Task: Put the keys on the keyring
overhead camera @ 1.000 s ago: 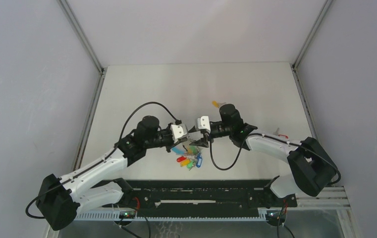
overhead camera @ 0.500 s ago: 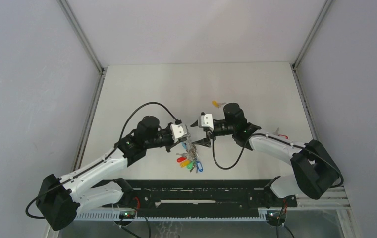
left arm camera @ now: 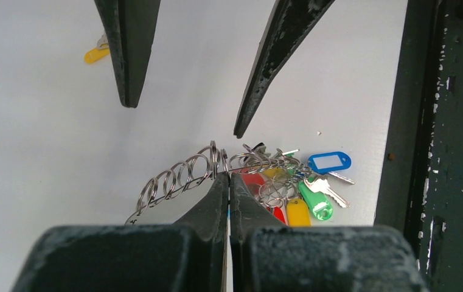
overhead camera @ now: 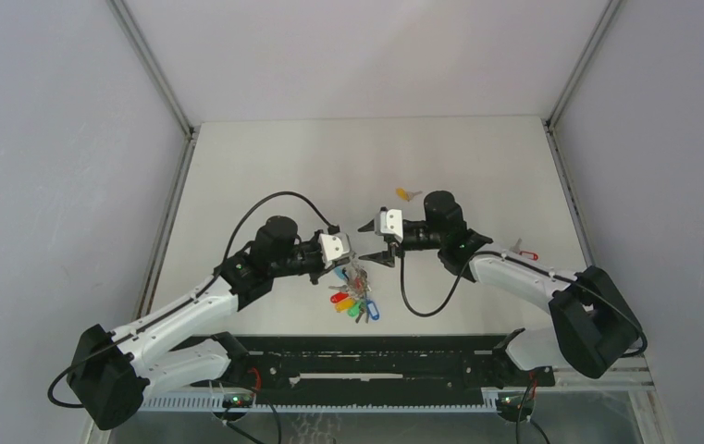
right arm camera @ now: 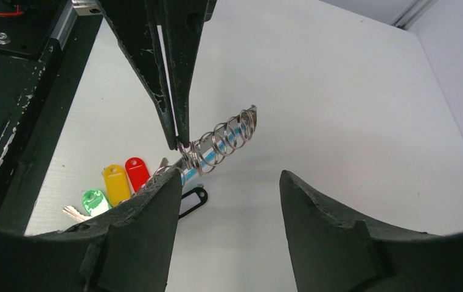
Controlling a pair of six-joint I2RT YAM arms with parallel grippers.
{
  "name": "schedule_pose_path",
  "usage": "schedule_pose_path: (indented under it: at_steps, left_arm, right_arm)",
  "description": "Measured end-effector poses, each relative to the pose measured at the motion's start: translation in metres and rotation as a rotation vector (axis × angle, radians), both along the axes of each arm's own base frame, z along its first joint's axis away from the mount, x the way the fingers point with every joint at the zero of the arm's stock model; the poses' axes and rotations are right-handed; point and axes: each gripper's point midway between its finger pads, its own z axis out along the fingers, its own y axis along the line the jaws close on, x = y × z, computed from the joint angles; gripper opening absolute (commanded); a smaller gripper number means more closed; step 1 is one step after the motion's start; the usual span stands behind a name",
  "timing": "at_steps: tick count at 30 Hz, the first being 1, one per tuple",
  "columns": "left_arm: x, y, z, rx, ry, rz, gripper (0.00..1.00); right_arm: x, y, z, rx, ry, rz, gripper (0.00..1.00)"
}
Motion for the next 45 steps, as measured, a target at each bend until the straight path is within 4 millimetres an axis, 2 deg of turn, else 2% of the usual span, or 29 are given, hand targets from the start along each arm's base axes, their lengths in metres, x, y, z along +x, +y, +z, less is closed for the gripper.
schedule_pose_path:
  at_steps: [3, 10, 21, 29, 33, 37, 45]
  left_arm:
    - [-0.002, -0.001, 0.000, -0.005, 0.003, -0.013, 0.00]
    - [-0.006, -0.003, 0.001, -0.011, 0.005, -0.042, 0.00]
    - [-0.011, -0.004, -0.004, 0.004, 0.020, -0.068, 0.00]
    - [-0.012, -0.004, -0.004, 0.000, 0.023, -0.076, 0.00]
    - [-0.012, -0.004, -0.004, 0.002, 0.024, -0.075, 0.00]
    - [-0.015, -0.005, -0.003, -0.005, 0.026, -0.088, 0.00]
    - [-0.014, -0.005, -0.003, -0.003, 0.025, -0.085, 0.00]
  right_arm:
    - [0.001, 0.001, -0.006, -0.008, 0.013, 0.003, 0.58]
    - [0.002, 0.003, -0.022, -0.033, 0.055, 0.005, 0.44]
    - [-0.008, 0.012, -0.008, -0.011, 0.043, 0.076, 0.45]
    - [-0.010, 0.018, -0.008, -0.015, 0.059, 0.104, 0.36]
    - [-0.001, 0.023, -0.013, -0.030, 0.114, 0.082, 0.30]
    - [0.013, 0.022, -0.018, -0.041, 0.192, 0.005, 0.30]
    - [0.044, -0.004, -0.025, -0.058, 0.302, -0.177, 0.37]
